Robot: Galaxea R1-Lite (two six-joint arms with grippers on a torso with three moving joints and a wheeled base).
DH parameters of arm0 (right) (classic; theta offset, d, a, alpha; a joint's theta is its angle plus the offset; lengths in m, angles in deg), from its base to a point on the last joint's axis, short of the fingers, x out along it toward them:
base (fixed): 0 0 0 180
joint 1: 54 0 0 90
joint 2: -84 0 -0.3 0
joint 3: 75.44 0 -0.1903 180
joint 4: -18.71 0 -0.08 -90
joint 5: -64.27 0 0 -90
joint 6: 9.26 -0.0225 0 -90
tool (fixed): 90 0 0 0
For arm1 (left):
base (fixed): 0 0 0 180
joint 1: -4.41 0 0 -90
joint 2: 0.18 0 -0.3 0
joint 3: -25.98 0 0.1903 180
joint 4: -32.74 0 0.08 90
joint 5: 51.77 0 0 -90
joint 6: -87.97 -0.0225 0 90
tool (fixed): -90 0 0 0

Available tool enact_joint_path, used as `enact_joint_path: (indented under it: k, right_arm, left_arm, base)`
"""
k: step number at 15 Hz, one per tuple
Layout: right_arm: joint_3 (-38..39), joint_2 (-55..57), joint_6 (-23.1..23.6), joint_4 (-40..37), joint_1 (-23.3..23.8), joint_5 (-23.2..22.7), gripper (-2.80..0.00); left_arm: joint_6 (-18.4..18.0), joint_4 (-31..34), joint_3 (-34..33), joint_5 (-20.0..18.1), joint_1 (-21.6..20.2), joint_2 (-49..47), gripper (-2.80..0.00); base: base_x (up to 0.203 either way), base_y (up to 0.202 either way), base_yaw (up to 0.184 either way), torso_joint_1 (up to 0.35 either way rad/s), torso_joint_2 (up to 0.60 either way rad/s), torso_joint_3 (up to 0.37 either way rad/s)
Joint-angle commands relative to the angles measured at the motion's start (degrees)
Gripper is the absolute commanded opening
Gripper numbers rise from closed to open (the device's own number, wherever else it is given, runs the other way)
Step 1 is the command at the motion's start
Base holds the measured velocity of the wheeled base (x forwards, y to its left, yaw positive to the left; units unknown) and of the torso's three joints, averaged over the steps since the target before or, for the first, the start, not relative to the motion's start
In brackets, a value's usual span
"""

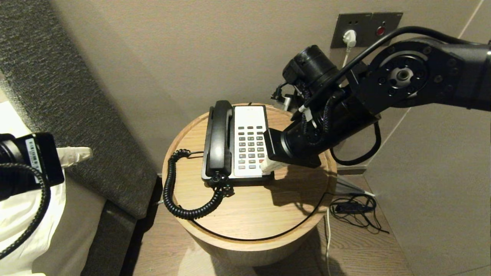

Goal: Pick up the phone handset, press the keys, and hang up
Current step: End the call using the dial pad

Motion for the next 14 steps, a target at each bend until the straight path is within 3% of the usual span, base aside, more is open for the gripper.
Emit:
enact_joint_path:
  k: [1,14]
  right_arm:
    - [-0.08,0.23,-0.04,0.28,-0.04,0.81,-2.80]
    - [-0.08,1.44,0.33,2.93,0.05,2.67,-2.80]
  left_arm:
    - [0.16,-0.15,-0.17,0.13,-0.09,-0.17,-2.80]
    - [0.16,-0.24,-2.01,0.13,-0.09,0.27,-2.80]
  base:
    - [0.000,0.000,0.000,0.000,0.00,0.000]
    - [0.000,0.000,0.000,0.000,0.00,0.000]
